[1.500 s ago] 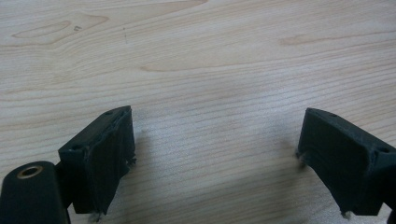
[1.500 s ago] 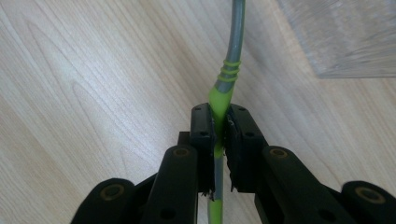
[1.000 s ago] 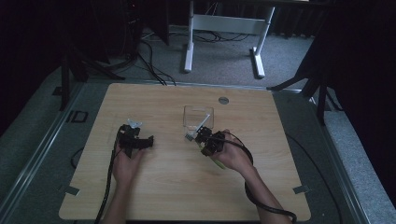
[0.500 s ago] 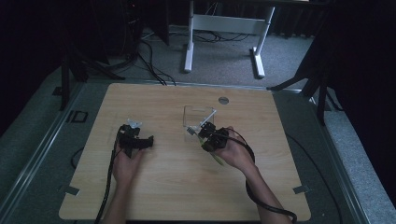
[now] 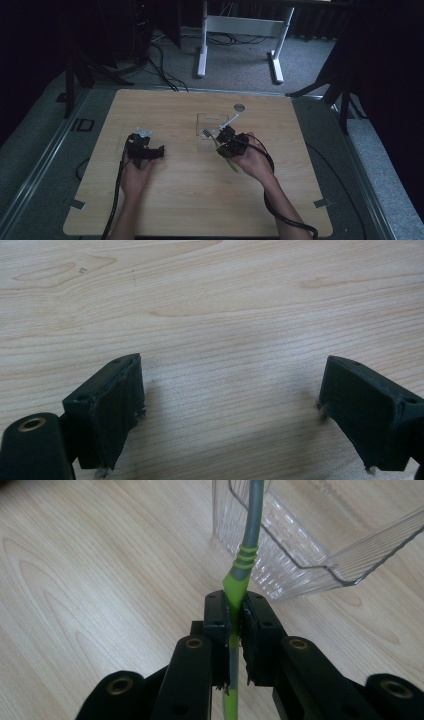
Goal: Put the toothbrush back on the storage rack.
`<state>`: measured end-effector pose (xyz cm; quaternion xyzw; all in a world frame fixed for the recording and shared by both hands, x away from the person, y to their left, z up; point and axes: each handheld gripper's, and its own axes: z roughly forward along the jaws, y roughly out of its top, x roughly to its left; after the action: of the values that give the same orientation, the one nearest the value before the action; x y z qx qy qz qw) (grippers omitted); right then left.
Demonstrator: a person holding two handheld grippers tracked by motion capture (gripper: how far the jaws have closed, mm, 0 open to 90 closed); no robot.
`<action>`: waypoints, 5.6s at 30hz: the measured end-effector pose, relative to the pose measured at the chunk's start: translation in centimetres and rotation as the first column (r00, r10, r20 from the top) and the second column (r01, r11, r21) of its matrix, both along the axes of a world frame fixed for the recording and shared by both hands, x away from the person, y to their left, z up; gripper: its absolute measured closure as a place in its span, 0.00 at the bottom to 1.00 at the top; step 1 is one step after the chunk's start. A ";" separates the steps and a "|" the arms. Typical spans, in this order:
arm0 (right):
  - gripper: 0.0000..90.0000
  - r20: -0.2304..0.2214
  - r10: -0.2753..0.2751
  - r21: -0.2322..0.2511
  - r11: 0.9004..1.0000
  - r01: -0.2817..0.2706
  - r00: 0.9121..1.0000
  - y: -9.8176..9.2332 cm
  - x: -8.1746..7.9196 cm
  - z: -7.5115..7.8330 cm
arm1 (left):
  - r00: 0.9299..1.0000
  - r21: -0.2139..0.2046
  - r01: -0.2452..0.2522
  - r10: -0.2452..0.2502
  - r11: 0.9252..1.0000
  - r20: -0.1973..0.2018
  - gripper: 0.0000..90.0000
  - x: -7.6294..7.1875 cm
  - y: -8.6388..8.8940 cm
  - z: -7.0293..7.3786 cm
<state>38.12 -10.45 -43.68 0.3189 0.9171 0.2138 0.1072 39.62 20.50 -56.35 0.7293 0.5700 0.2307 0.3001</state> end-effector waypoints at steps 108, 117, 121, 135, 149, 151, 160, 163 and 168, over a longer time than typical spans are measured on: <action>0.91 0.176 -0.200 0.475 0.875 0.094 0.964 -2.9 1.0 4.3 | 1.000 -0.001 -0.001 0.001 1.000 0.001 0.13 0.0 0.0 0.0; 0.91 0.180 -0.210 0.493 0.865 0.097 0.961 -2.9 1.2 4.3 | 1.000 -0.001 -0.001 0.001 1.000 0.001 0.13 0.0 0.0 0.0; 0.91 0.185 -0.216 0.503 0.859 0.097 0.959 -3.0 1.3 4.4 | 1.000 0.000 0.000 0.000 1.000 0.001 0.13 0.0 0.0 0.0; 0.91 0.196 -0.245 0.542 0.834 0.103 0.949 -3.5 1.9 4.6 | 1.000 0.001 0.000 0.000 1.000 0.001 0.13 0.0 0.0 0.0; 0.91 0.196 -0.271 0.569 0.814 0.116 0.942 -3.6 2.8 4.2 | 1.000 0.000 0.000 0.000 1.000 0.001 0.13 0.0 0.0 0.0; 0.91 0.198 -0.274 0.574 0.811 0.115 0.941 -3.6 3.0 4.1 | 1.000 -0.001 -0.001 0.001 1.000 0.001 0.13 0.0 0.0 0.0; 0.91 0.204 -0.282 0.581 0.805 0.116 0.938 -3.6 3.5 3.8 | 1.000 0.000 0.000 0.000 1.000 0.001 0.13 0.0 0.0 0.0; 0.91 0.209 -0.282 0.582 0.805 0.113 0.936 -3.5 3.6 3.7 | 1.000 0.000 0.000 0.000 1.000 0.001 0.13 0.0 0.0 0.0; 0.91 0.210 -0.290 0.589 0.800 0.116 0.934 -3.6 3.8 3.6 | 1.000 0.000 0.000 0.000 1.000 0.001 0.13 0.0 0.0 0.0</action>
<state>41.88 -14.09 -40.03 0.3988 0.7457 0.5082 0.1631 39.63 20.50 -56.35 0.7291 0.5699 0.2311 0.3004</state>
